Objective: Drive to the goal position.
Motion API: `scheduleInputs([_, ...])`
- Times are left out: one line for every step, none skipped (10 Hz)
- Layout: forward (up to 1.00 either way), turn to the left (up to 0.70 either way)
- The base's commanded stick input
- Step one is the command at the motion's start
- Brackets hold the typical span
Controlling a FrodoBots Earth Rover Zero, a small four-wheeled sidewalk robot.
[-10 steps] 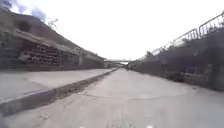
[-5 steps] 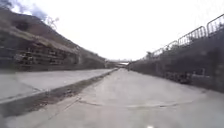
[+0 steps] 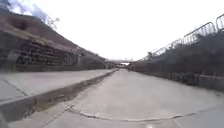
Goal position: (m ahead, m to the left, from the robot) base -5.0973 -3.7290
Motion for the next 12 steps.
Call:
scheduleInputs([0.70,-0.15])
scheduleInputs([0.70,-0.02])
scheduleInputs([0.70,0.00])
scheduleInputs([0.70,0.00])
scheduleInputs([0.70,0.00])
scheduleInputs([0.70,0.00])
scheduleInputs([0.70,-0.13])
scheduleInputs([0.70,-0.27])
scheduleInputs([0.70,-0.27])
scheduleInputs([0.70,-0.27])
scheduleInputs([0.70,-0.27])
scheduleInputs([0.70,-0.24])
